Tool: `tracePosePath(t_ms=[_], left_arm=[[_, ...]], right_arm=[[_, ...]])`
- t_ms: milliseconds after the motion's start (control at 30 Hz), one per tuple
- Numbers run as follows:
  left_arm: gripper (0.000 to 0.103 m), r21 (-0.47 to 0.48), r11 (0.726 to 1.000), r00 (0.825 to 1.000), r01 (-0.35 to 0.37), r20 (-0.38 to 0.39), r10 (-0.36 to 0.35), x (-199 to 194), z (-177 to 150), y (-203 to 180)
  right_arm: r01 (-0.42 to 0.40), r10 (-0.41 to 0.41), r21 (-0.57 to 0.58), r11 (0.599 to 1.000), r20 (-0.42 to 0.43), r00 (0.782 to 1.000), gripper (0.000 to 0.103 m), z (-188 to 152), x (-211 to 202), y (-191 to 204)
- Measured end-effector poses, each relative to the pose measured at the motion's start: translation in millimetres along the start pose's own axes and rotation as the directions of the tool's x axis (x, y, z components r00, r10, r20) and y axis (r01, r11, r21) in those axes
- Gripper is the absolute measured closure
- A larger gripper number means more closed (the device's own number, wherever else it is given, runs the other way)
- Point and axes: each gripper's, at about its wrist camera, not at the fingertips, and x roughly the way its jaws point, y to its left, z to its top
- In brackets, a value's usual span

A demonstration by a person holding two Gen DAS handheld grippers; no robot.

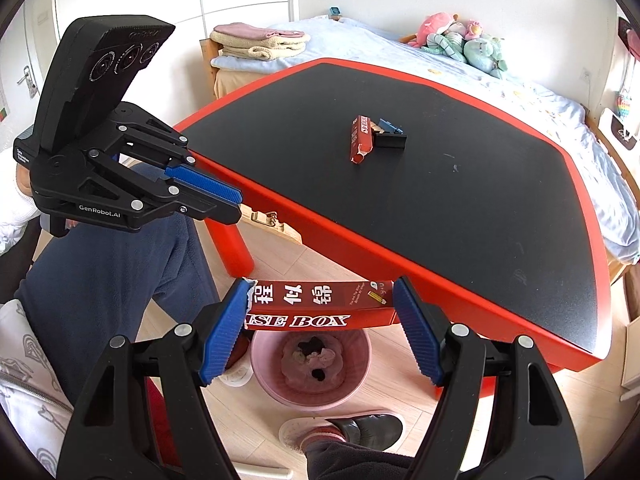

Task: Collect trash
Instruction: 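Lift both held items and carry them toward the wastebasket, then open both grippers over the pink wastebasket to drop clothespin and red box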

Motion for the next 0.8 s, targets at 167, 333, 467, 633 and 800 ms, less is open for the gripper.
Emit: tracePosePath(t_ms=[167,333,467,633,800], left_arm=[[0.091,0.004,1.000,1.000,0.011,-0.007,-0.011,2.4,0.3,-3.0],[0.087,0.017,1.000,1.000,0.020,-0.011,-0.020,3.9,-0.4,-6.1],[0.022,0.004,1.000,1.000,0.022,0.012,-0.022,3.5,-1.0,-4.7],[0.012,-0.033,0.999,1.000,0.000,0.028,0.001,0.4,-0.3,2.7],[0.008,-0.052,0.998,0.999,-0.017,0.037,0.019,-4.0,-0.1,8.1]], right_arm=[[-0.009,0.009,0.003,1.000,-0.001,1.000,0.030,-0.5,-1.0,-0.9],[-0.032,0.032,-0.006,0.999,-0.009,0.999,0.029,-2.5,-2.2,0.1],[-0.021,0.022,0.003,1.000,-0.013,1.000,0.012,-6.0,-2.0,-0.7],[-0.009,0.010,0.040,0.999,-0.023,1.000,0.009,-7.8,0.8,-6.4],[-0.009,0.010,0.066,0.998,-0.027,1.000,0.008,-9.4,2.2,-7.2]])
